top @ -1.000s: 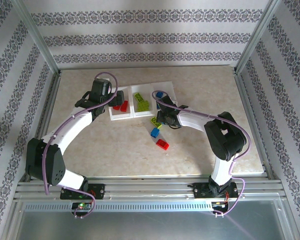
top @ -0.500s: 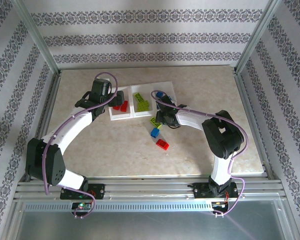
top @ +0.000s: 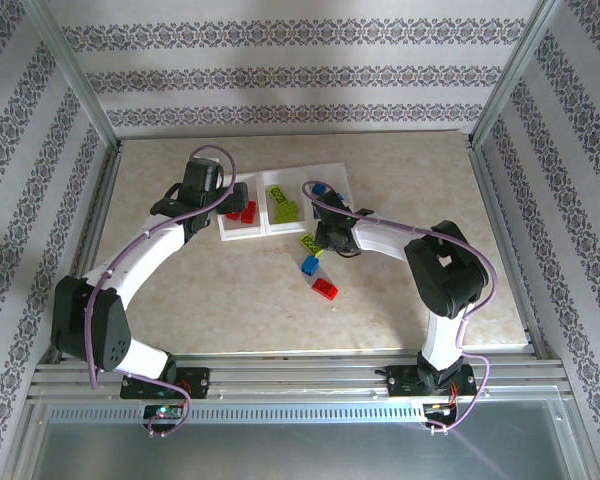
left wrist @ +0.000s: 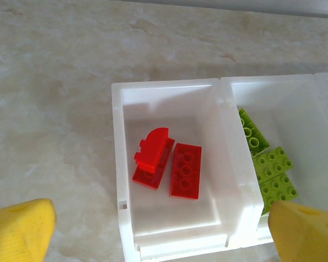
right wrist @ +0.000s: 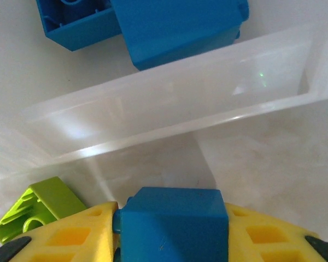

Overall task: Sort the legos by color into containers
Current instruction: Pick up the lego from the center of the table, then place the lego in the container.

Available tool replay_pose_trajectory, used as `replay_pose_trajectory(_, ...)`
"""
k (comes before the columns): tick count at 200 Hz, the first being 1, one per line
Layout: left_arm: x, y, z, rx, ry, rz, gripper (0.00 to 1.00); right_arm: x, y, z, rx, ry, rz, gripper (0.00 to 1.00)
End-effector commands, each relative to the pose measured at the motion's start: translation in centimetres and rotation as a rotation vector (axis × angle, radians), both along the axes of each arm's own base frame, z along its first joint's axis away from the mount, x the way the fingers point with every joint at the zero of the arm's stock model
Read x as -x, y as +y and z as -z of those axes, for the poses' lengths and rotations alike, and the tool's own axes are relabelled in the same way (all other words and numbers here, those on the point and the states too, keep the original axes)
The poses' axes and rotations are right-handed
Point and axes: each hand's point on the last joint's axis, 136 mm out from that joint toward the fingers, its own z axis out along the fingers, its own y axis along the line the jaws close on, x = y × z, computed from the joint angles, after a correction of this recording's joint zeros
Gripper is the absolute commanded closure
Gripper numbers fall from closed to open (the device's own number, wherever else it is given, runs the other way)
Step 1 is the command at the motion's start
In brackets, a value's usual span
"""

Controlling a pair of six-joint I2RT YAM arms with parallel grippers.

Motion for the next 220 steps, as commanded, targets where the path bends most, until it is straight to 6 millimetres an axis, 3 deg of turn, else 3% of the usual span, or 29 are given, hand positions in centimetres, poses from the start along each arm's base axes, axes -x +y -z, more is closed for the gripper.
replay_pose_trajectory(1, 0.3, 0.9, 0.6, 0.005, 0.019, -0.03, 0.0, 0.4, -1.4, -2.1, 0.025, -0.039, 0.015, 0.59)
replay_pose_trajectory(44, 0.6, 1.1, 0.2, 0.0, 0.005, -0.032, 0.0, -0.1, -2.4, -6.1, 0.04, -0.14, 0.009, 0.62)
replay_pose_trajectory(79, 0.8, 1.2, -0.1, 0.002, -0.008, -0.034, 0.0, -2.2, -2.7, -8.4, 0.051, -0.205, -0.005, 0.61)
replay_pose_trajectory(220, 1.2, 0.9, -0.2, 0.0, -0.012, -0.002, 0.0, -12.7, -1.6, -9.4, 0.177, -0.303, -0.058, 0.55)
